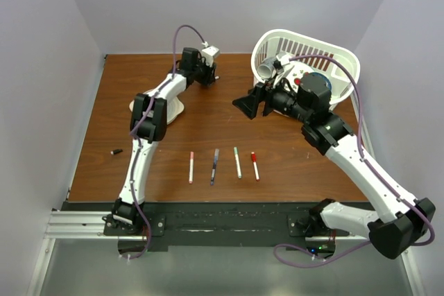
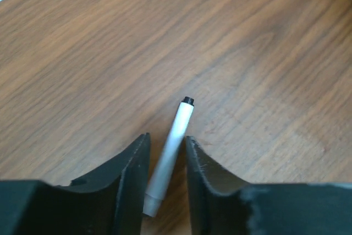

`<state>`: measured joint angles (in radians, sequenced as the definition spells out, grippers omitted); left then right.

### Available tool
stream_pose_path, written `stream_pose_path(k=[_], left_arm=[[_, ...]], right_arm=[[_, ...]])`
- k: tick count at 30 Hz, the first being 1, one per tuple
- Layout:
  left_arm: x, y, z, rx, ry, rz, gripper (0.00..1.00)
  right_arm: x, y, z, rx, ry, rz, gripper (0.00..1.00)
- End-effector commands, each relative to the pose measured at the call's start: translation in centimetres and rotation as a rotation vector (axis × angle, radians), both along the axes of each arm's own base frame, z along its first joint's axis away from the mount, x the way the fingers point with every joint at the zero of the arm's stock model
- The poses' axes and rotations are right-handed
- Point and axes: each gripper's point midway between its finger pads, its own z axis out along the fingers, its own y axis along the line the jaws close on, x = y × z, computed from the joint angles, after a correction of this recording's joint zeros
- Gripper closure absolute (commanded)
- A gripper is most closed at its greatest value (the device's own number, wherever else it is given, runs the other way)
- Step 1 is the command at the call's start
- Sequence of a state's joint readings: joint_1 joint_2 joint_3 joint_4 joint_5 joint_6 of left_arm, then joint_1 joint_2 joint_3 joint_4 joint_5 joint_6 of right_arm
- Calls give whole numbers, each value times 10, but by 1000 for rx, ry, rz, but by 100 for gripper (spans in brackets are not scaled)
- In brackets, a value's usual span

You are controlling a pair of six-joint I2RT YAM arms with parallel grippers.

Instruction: Insert the pens into the pen caps

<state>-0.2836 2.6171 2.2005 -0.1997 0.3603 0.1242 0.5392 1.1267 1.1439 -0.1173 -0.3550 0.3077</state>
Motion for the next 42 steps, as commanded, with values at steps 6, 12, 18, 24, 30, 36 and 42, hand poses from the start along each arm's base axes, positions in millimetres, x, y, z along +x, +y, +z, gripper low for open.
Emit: stream_pose_path(k=[6,12,18,24,30,36,42], left_arm=[[-59,-19,-13,112,90,-111,91],[-111,-37,27,8,38,-220,100],[-192,-44,67,-118,92,-399,100],[-278,-58,103,-122,164,-566,100],[-347,-54,132,-216,230,-673,100],[-381,-49,151,-259,213,-730,100],[-407,-50,149,-301,277,-795,100]], right_arm=[[-13,-26,28,23,-27,-104,21],[-33,-35,14,14,34,-96,21],[-66,-48,-28,-46,114,-56,22],[-81,-53,-57,-253,223,38,40],[-82,-38,-97,-272,367,100,43],[-75,-5,-107,-200,454,237,34],[-66,8,-122,-270,487,334,37]])
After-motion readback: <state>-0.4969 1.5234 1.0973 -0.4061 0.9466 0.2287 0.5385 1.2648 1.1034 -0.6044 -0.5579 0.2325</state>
